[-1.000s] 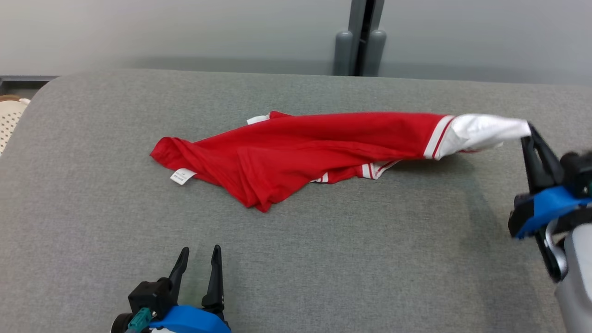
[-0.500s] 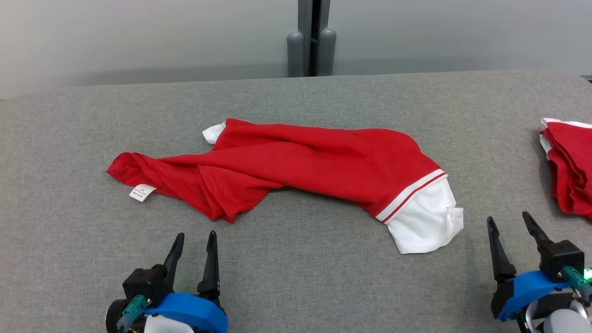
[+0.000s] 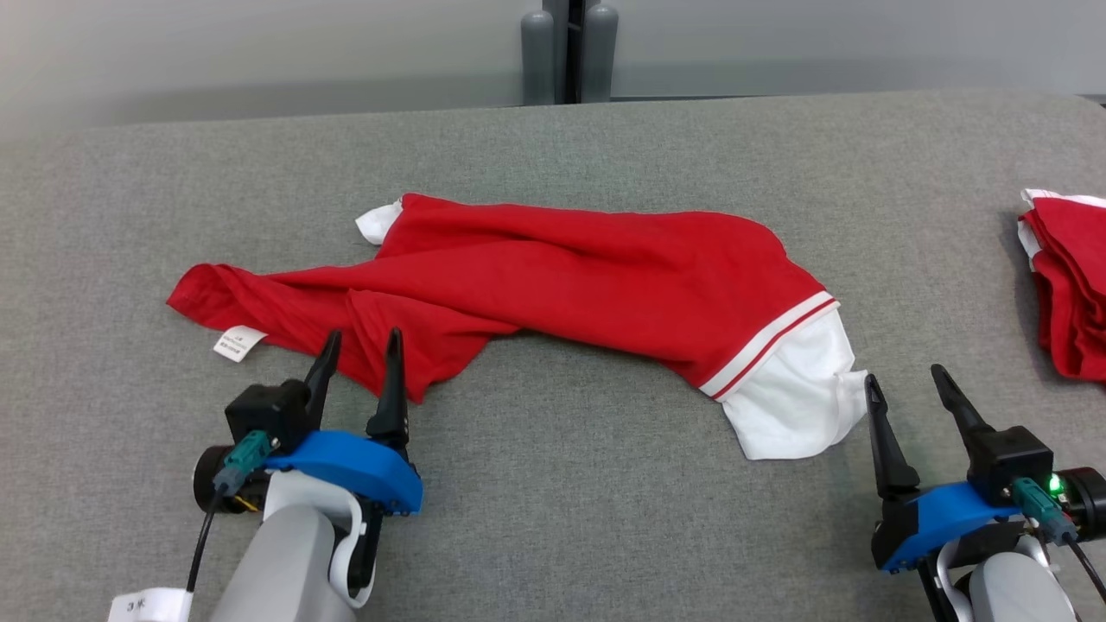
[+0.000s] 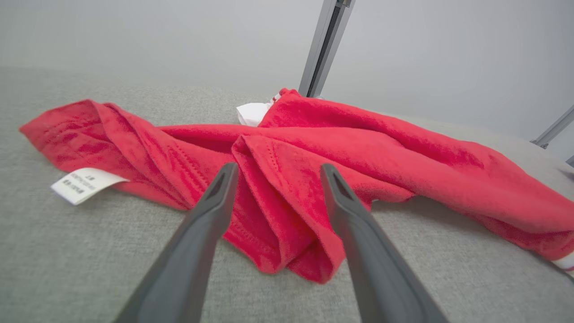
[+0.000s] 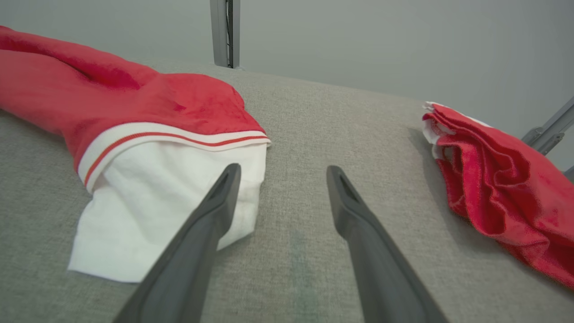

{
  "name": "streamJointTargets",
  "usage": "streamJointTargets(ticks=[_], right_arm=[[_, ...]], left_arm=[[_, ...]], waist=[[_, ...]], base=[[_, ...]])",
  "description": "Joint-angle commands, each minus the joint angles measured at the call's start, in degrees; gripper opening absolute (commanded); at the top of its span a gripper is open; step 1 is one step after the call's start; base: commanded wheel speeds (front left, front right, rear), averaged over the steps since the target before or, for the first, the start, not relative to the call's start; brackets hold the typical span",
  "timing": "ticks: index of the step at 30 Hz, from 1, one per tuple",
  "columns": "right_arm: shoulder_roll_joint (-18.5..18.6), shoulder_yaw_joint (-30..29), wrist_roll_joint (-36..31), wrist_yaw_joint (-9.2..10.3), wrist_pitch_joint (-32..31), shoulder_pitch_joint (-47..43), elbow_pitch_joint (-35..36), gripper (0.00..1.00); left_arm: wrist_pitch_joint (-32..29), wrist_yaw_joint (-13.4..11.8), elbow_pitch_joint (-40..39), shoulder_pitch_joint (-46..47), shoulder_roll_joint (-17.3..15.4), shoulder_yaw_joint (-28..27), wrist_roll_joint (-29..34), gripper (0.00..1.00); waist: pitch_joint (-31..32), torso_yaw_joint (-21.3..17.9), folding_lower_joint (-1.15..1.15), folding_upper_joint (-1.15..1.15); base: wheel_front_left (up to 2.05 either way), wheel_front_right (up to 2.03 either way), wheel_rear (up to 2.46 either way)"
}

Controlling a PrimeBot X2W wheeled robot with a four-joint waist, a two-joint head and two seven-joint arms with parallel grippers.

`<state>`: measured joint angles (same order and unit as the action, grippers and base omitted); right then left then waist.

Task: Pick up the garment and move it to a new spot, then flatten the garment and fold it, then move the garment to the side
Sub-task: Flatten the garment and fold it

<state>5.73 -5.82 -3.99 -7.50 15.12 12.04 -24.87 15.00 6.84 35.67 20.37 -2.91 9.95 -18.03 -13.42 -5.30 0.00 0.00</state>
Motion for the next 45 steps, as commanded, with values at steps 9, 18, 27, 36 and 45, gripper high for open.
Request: streamJointTargets(ticks=[9,18,27,36,45], right_arm=[[-0.85,1.99,0.53,0.02,0.01,1.73,0.33,1.00],[-1.34,2.71,0.83,0.02,0.02,1.73,-0.13,1.00],[-1.65,1.38,1.62,0.02,0.02,-0.02,-1.33,1.00],[-2.32,1.08,2.63,0.02,0.02,-3.08,-2.35,1.00],[-2.69,1.02,2.89,0.02,0.02,-5.35,-2.70,1.00]], left_arm=[[0.19,0.80,12.40,10.61,-0.76,3.27,-4.06,1.00],[0.20,0.83,15.65,13.92,-2.00,7.00,-8.36,0.48],[0.20,0.84,5.68,9.81,-2.64,9.06,-7.51,0.00],[0.20,0.66,-0.61,-0.86,-3.47,15.89,-8.02,0.00],[0.20,0.66,3.57,-9.88,-5.38,18.54,-11.34,0.00]], waist=[[-1.76,-1.04,0.00,0.00],[-1.78,-1.97,0.00,0.00],[1.46,0.42,0.00,0.00],[7.56,5.75,0.00,0.00],[9.83,7.95,0.00,0.00]], base=[[0.00,0.00,0.00],[0.00,0.00,0.00],[0.00,0.00,0.00],[0.00,0.00,0.00],[0.00,0.00,0.00]])
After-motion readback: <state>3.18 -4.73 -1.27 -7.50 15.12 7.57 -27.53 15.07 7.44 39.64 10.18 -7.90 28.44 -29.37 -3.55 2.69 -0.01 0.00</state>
